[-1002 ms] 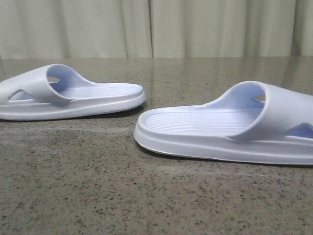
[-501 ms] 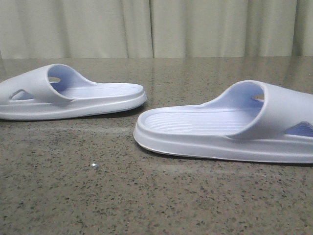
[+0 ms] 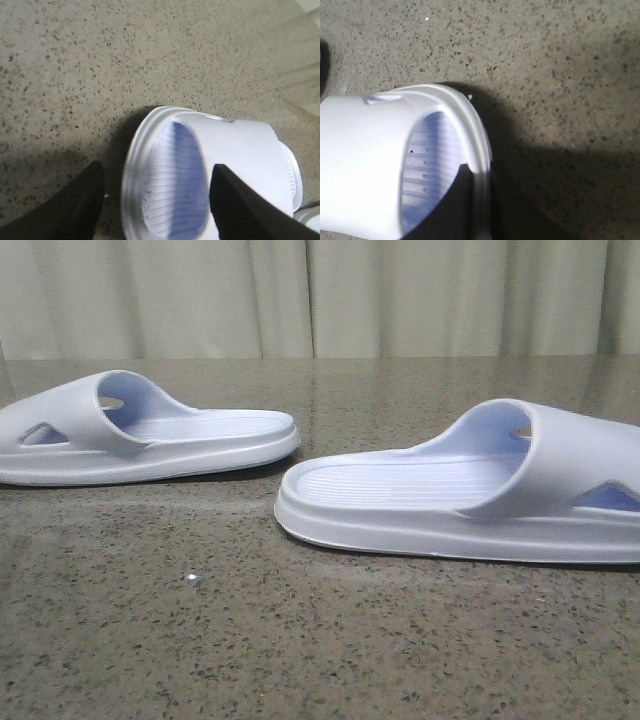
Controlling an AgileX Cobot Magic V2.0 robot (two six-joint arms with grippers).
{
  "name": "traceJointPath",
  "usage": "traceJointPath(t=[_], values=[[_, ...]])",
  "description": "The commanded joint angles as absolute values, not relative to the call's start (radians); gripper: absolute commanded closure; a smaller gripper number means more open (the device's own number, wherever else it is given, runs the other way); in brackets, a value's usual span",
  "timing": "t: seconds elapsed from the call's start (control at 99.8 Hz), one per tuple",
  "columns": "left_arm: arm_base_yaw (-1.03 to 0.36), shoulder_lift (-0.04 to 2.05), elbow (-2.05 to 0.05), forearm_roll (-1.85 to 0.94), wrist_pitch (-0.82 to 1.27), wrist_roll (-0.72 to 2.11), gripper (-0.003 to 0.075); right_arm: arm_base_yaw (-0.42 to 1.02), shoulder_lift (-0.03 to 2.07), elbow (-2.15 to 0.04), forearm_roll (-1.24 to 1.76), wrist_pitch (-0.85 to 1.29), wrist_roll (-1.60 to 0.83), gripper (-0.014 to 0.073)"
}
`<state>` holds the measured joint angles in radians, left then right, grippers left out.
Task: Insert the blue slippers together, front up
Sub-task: 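Lift both slippers off the table with both grippers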
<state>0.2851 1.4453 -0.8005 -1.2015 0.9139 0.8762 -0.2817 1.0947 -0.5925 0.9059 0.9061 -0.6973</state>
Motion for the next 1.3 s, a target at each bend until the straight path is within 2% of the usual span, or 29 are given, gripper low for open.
traceJointPath(t=[0.0,0.371,0.581,0.722,0.862,1.093,1.293], values=[[0.287,1.442,-0.84,-1.25,0.959,0.89,0.0333,-0.287,1.083,-0.622,0.951,0.889,-0.713,0.0701],[0.227,1.456,-0.84,-1.243,0.91,0.917,0.0353,-0.287,1.083,-0.622,0.951,0.882,-0.713,0.0701],[0.21,1.456,-0.84,-1.237,0.893,0.917,0.0422,-0.287,1.083,-0.622,0.951,0.882,-0.713,0.0701],[0.21,1.456,-0.84,-1.221,0.901,0.917,0.0527,-0.287,1.083,-0.622,0.951,0.882,-0.713,0.0701],[0.21,1.456,-0.84,-1.22,0.928,0.917,0.0707,-0.287,1.083,-0.622,0.951,0.882,-0.713,0.0701],[0.218,1.452,-0.84,-1.213,0.937,0.917,0.0705,-0.287,1.083,-0.622,0.959,0.852,-0.713,0.0701],[0.298,1.409,-0.84,-1.197,0.954,0.917,0.0705,-0.287,1.081,-0.653,0.989,0.846,-0.713,0.0701]])
